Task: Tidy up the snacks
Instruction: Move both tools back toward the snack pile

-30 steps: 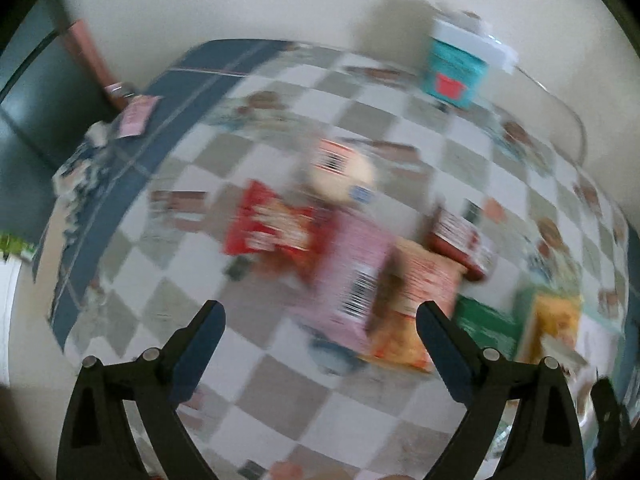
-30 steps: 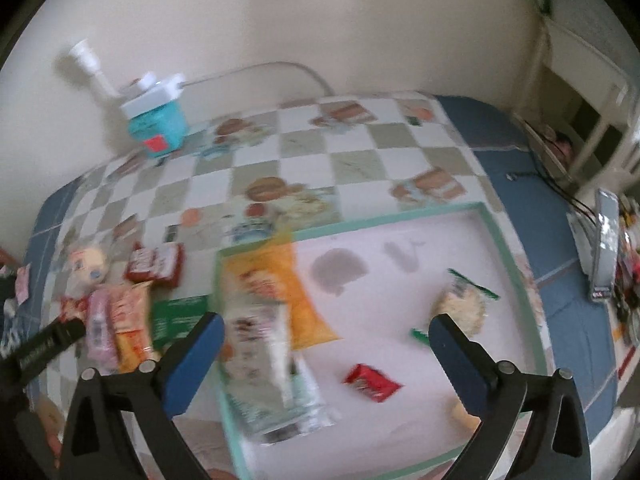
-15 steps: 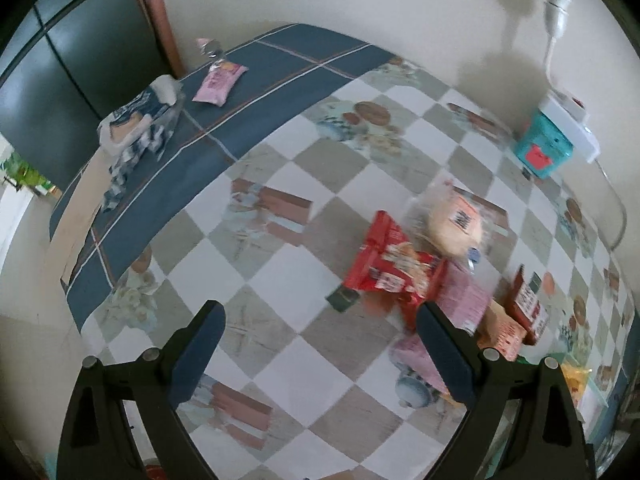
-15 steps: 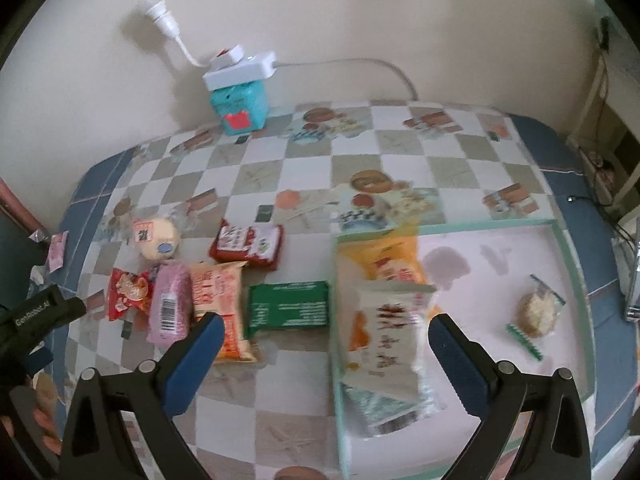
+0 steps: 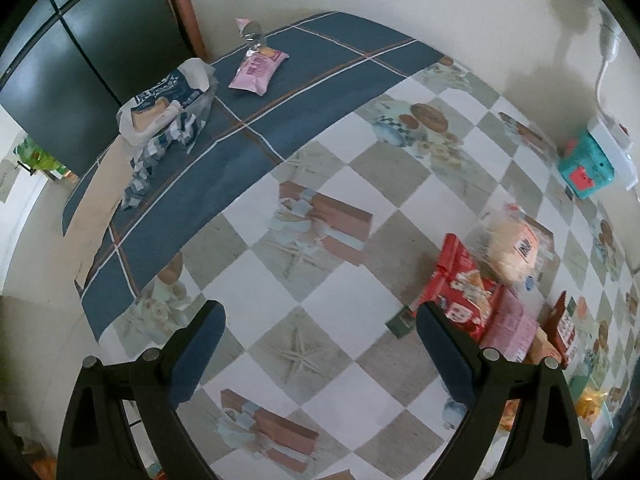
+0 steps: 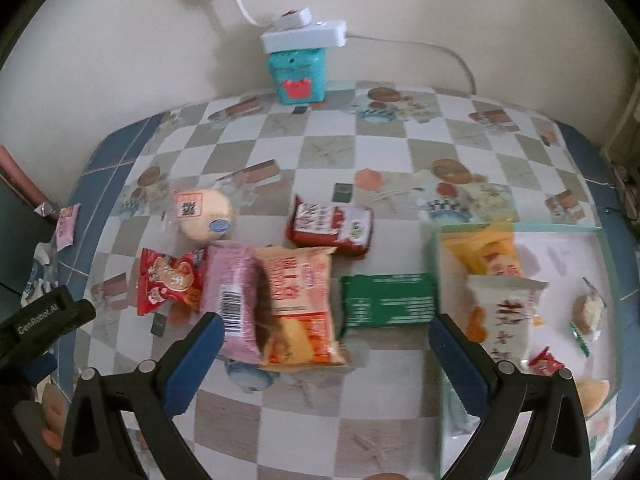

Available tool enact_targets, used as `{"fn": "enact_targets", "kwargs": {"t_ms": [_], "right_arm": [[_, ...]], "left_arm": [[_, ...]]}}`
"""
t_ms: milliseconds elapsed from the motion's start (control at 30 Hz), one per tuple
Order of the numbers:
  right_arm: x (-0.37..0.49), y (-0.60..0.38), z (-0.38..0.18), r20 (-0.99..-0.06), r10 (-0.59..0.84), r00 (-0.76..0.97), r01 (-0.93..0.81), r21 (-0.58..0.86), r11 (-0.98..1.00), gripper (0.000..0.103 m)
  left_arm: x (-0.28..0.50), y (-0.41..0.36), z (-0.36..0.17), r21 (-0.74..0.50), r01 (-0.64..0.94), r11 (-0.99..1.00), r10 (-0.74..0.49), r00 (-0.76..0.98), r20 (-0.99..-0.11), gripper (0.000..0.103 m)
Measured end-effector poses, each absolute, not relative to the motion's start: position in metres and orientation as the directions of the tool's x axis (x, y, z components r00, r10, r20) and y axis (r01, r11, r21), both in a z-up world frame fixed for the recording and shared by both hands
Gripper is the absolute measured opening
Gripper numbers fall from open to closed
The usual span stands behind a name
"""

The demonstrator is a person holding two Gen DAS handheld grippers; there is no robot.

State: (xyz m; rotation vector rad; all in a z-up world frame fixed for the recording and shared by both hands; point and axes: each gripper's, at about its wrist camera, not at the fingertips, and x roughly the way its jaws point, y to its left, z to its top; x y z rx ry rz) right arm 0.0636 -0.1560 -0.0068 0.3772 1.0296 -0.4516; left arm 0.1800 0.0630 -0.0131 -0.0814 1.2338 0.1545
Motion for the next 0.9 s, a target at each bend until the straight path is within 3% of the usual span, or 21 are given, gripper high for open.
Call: {"fn": "enact_targets", "kwargs": {"t_ms": [900], "right_arm": [[0.088,-0.188,-0.040,-0.920,-0.164,0.356,0.566,0.073,0.821,0.103]], "left_arm": [[0.217,0.007,-0.066,-0.125,0.028,0.992,-0.128,0.224,-0.966,0.096]]}}
